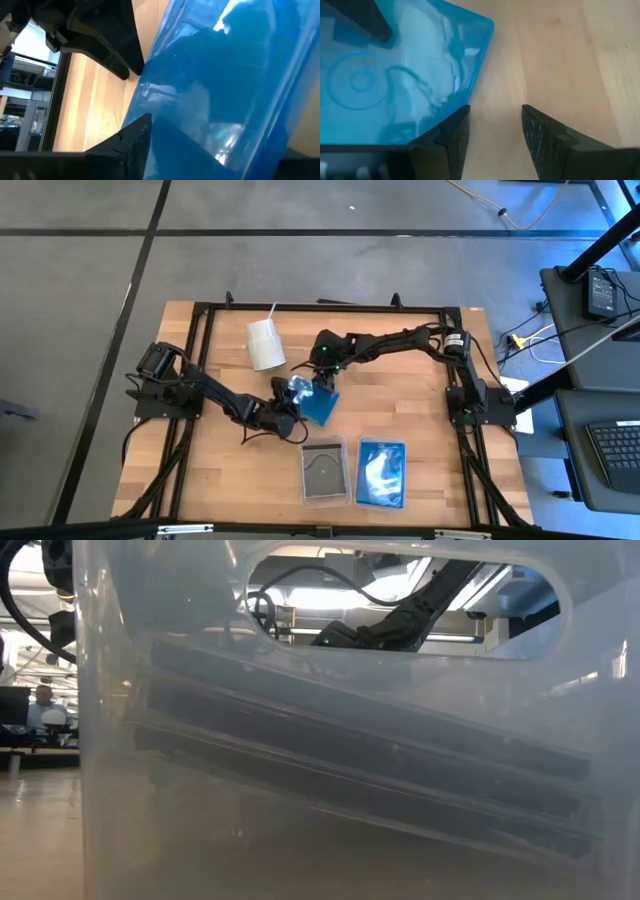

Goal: Pick & place jewel cases by type
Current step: Put the blue cd case into the right transparent bin

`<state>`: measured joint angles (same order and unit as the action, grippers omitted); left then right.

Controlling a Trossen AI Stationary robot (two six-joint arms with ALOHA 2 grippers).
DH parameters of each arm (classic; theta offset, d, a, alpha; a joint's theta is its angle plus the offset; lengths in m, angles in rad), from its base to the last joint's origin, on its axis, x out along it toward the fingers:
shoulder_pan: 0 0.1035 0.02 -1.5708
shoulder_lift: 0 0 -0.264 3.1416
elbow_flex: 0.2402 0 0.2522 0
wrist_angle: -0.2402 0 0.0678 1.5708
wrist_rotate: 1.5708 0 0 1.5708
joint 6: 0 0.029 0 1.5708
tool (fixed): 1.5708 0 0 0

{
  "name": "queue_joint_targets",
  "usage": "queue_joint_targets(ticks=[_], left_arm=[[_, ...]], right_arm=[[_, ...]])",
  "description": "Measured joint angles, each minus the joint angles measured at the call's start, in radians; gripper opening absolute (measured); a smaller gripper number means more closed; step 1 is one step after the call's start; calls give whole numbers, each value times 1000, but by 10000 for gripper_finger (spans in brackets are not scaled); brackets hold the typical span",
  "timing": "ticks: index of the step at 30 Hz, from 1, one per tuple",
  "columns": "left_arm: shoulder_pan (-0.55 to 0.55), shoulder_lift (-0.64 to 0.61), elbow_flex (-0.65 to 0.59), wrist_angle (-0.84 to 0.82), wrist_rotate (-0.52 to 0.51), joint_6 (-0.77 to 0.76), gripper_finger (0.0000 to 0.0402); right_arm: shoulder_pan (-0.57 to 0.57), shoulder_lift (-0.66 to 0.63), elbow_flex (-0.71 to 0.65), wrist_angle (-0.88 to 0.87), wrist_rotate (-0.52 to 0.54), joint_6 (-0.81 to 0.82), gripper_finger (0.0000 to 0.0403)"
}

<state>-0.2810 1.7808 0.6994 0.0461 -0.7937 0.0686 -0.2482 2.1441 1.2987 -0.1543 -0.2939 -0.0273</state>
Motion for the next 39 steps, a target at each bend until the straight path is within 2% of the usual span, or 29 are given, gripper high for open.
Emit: queue_joint_targets(ticks=[9,15,21,27,32,35,39], left_arm=[[-55,-34,-3,-7,-45,17,115],[-88,-40,-1,2,-76,11,67],[-118,-40,0,33,-122,1,39],[-123,-50,0,81,-128,-29,22],[-113,-115,-1,90,-124,-83,18],[-96,-174,-1,107,-139,-87,18],[-63,-260,-1,158,-114,-84,18]], right_arm=[[2,-4,-2,-5,100,-105,180],[21,-53,-6,-10,227,-134,180],[53,-208,-5,-101,508,-157,180],[98,-367,-4,-254,622,-153,180],[152,-525,-4,-408,774,-55,180],[195,-611,-3,-442,809,-55,180],[250,-685,-3,-465,753,-79,180]])
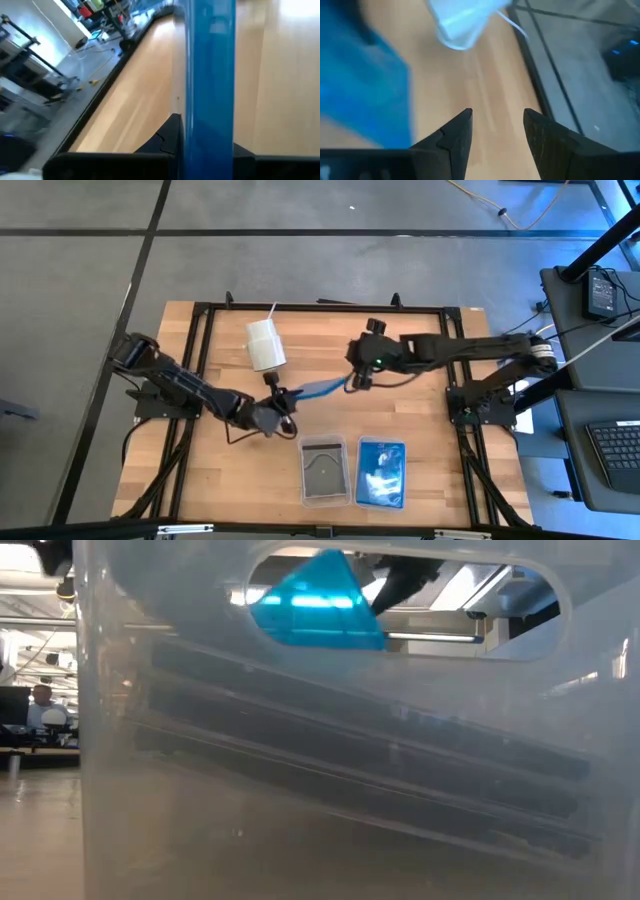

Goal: Pick & place jewel cases by type
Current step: Put the blue cd case into the right transparent bin

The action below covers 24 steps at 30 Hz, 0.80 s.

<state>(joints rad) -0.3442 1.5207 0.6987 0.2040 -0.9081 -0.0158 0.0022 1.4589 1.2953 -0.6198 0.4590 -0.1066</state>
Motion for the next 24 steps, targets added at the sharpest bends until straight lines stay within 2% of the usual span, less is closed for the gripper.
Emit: queue_joint_targets(ticks=[2,6,9,11,14,18,22,24], left_arm=[[24,-41,0,48,51,-15,18],[80,-107,2,134,248,-78,17],[122,-142,1,164,359,-157,17],[149,-151,1,195,410,-219,17],[188,-148,0,268,525,-315,17],[232,-107,1,414,693,-393,17],[264,-69,1,541,782,-396,17],[278,-55,1,593,825,-379,17]], right_arm=[[24,-23,1,-13,-14,31,180],[56,-74,2,-69,-12,72,180],[71,-114,43,-195,37,83,180],[76,-141,83,-316,77,168,180],[75,-183,104,-433,80,312,180],[75,-235,64,-483,5,471,180],[75,-251,1,-546,-196,556,180],[75,-251,-39,-538,-261,585,180]])
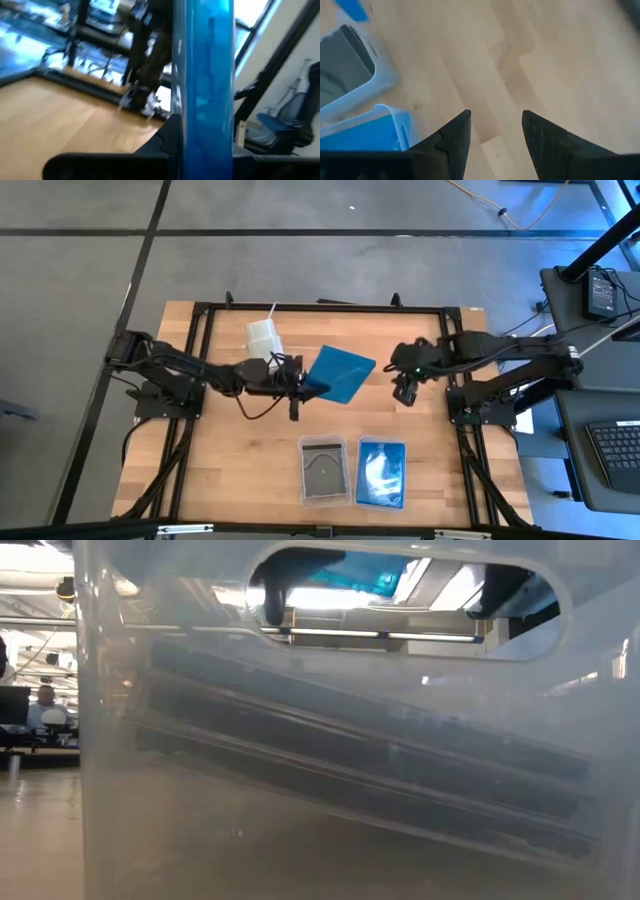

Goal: Pick & place jewel cases by type
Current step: Put the blue cd case into the right transparent bin

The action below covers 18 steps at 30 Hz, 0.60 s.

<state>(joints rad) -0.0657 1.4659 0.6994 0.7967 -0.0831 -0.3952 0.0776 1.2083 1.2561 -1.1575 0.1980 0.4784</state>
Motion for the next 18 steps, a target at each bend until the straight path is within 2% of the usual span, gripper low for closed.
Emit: queue_joint_targets(ticks=[3,6,12,15,18], left_arm=[[16,9,0,53,57,43,17],[25,10,0,60,99,85,17],[29,10,0,74,108,158,17],[29,10,0,68,108,184,17],[29,10,0,70,108,184,17]], right_arm=[[0,2,-83,57,-1,89,180],[-3,6,-164,123,40,96,180],[-3,6,-287,226,36,144,182],[-6,5,-296,262,11,148,203],[-6,5,-288,310,-22,125,242]])
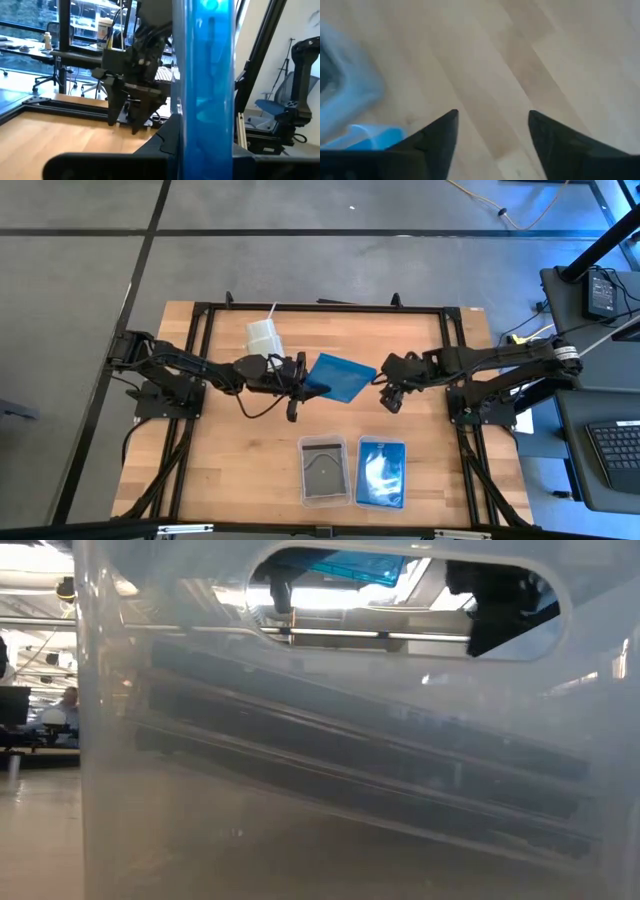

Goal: Pick & place jewel cases by type
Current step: Put the blue cd case into the right transparent bin

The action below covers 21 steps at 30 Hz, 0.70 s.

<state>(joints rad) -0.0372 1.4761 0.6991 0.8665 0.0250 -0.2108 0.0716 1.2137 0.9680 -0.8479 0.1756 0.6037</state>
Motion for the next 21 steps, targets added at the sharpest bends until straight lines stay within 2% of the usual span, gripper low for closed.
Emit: queue_joint_targets(ticks=[4,7,10,14,19,21], left_arm=[[-1,0,0,-1,-1,-1,17],[-1,0,0,11,-2,-2,17],[-3,0,0,55,1,-3,17],[-9,0,1,56,1,-3,17],[-10,0,1,60,2,35,17],[-10,0,0,79,2,62,17]], right_arm=[[5,0,3,143,-53,-36,293],[8,0,4,245,-122,-49,314],[60,0,4,307,-98,-121,322],[157,-24,4,318,64,-162,323],[354,-27,1,392,469,-194,323],[403,-14,-20,450,571,-217,323]])
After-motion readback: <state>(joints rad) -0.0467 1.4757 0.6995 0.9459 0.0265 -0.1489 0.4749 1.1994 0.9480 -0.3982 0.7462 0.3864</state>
